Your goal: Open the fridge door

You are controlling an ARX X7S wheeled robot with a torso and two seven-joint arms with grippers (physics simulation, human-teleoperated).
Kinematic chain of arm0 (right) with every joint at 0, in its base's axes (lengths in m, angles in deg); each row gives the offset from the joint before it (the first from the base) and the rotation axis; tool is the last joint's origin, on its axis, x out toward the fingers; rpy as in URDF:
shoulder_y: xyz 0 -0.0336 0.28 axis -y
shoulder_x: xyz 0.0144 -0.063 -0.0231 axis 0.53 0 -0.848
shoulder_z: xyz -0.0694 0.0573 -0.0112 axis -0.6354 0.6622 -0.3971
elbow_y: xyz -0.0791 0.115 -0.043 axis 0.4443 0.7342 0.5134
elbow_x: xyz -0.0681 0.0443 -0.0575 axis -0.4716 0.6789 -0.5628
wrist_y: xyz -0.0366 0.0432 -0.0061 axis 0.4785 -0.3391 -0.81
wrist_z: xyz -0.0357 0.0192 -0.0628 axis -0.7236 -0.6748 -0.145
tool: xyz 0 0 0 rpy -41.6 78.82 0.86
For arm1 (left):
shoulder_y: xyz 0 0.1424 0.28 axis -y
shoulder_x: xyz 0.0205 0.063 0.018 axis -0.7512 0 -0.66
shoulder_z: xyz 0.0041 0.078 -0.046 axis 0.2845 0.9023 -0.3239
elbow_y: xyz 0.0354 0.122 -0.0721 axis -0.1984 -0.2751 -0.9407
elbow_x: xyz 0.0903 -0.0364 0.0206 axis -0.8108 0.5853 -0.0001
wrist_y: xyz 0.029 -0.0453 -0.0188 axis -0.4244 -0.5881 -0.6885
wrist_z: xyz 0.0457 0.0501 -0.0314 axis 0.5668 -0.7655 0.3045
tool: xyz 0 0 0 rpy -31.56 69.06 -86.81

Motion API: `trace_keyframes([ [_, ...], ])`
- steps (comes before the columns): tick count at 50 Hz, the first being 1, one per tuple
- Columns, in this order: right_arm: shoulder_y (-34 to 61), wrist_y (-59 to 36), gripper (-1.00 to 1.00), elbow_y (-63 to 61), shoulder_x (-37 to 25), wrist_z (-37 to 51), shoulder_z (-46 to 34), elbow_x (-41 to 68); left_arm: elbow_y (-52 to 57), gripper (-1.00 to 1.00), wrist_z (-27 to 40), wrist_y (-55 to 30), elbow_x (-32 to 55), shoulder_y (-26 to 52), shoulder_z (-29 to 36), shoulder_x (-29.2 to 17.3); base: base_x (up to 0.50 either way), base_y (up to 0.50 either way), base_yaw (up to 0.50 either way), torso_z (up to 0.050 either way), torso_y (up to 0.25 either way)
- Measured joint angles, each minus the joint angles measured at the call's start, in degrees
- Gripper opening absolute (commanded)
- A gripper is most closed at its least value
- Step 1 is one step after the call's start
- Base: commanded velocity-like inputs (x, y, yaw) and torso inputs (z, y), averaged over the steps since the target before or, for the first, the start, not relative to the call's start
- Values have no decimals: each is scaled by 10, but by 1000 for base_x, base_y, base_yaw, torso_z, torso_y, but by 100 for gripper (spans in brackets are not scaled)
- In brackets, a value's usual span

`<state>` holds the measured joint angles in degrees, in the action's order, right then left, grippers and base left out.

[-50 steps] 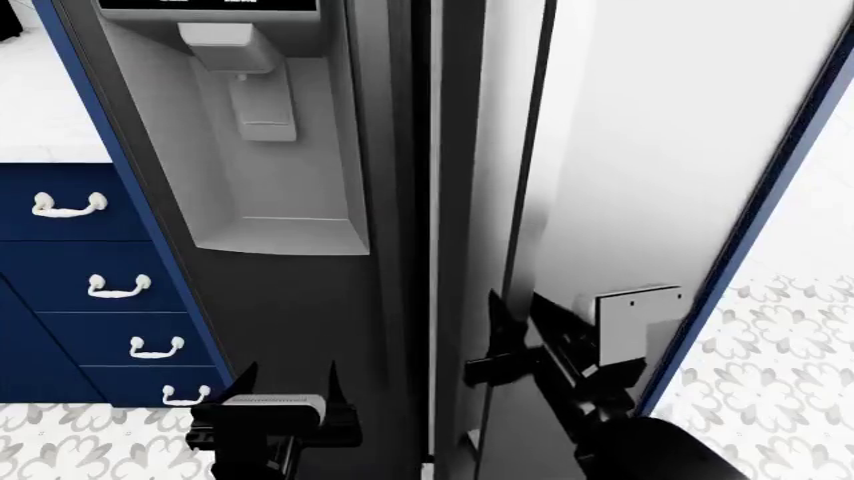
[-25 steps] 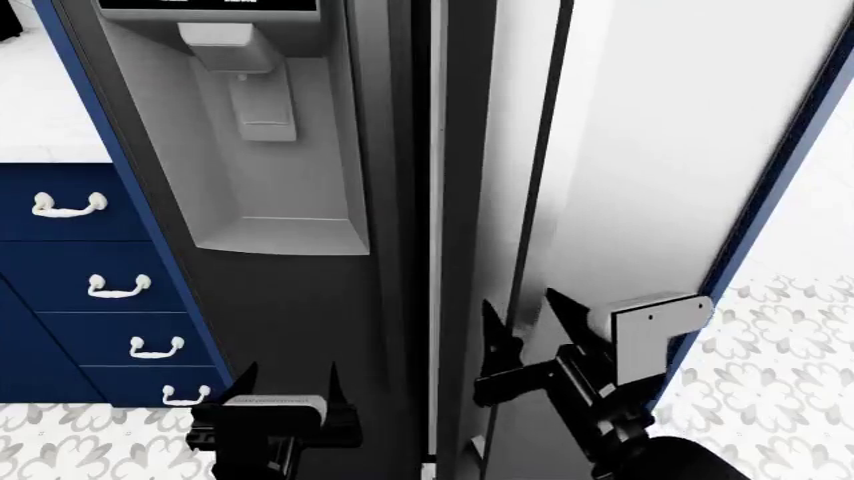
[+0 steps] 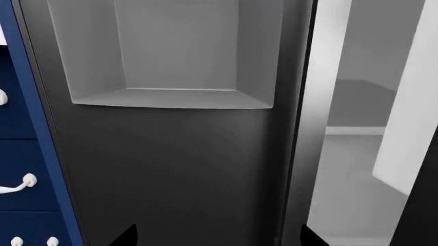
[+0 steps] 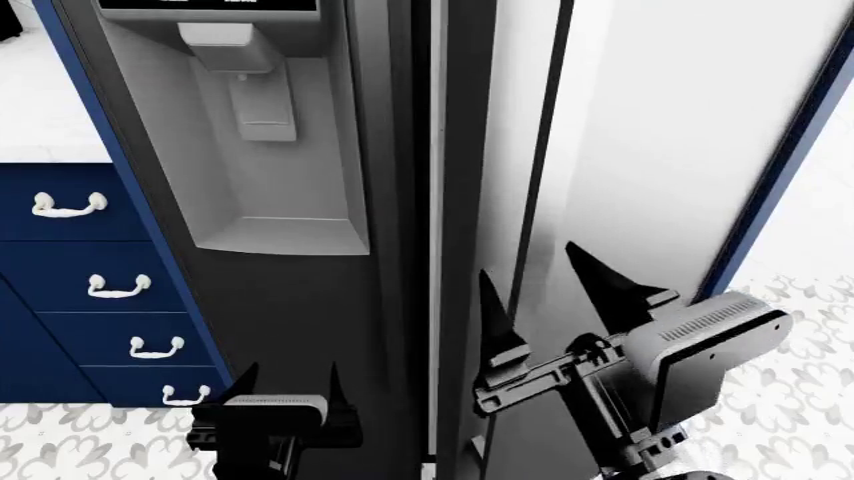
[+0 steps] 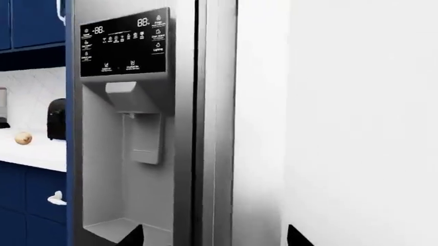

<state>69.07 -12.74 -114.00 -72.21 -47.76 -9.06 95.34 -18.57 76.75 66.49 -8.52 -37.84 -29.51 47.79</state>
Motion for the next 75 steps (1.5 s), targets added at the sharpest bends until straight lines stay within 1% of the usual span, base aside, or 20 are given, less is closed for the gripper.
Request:
trace_keyframes([
  [9,2,28,100,-19,-4,-37,-28,-22,1,100,1,0,1,0,1,-1,0,0,0,0,0],
  [18,12,23,100,-39,-3,-64,-65,-33,0,100,2,0,2,1,3,-2,0,0,0,0,0],
  [23,21,17,100,-34,12,-80,-93,-34,0,100,3,0,3,1,3,-2,0,0,0,0,0],
  [27,37,-5,100,-28,31,-85,-119,-36,-1,100,3,0,4,1,4,-3,0,0,0,0,0],
  [36,98,-86,100,-19,84,-79,-169,-28,-1,100,4,1,7,1,4,-3,0,0,0,0,0],
  [45,170,-161,100,25,148,-72,-190,-1,-1,100,3,2,11,1,4,-4,0,0,0,0,0],
  [54,251,-221,100,101,205,-72,-192,24,-1,100,2,4,15,1,4,-5,0,0,0,0,0],
  [61,328,-248,100,201,247,-84,-187,36,-2,100,1,4,20,2,3,-6,0,0,0,0,0],
  [67,392,-240,100,310,273,-95,-191,42,-2,100,0,4,25,2,2,-7,0,0,0,0,0],
  [75,462,-201,100,444,291,-82,-224,73,-3,100,-2,4,31,3,1,-7,0,0,0,0,0],
])
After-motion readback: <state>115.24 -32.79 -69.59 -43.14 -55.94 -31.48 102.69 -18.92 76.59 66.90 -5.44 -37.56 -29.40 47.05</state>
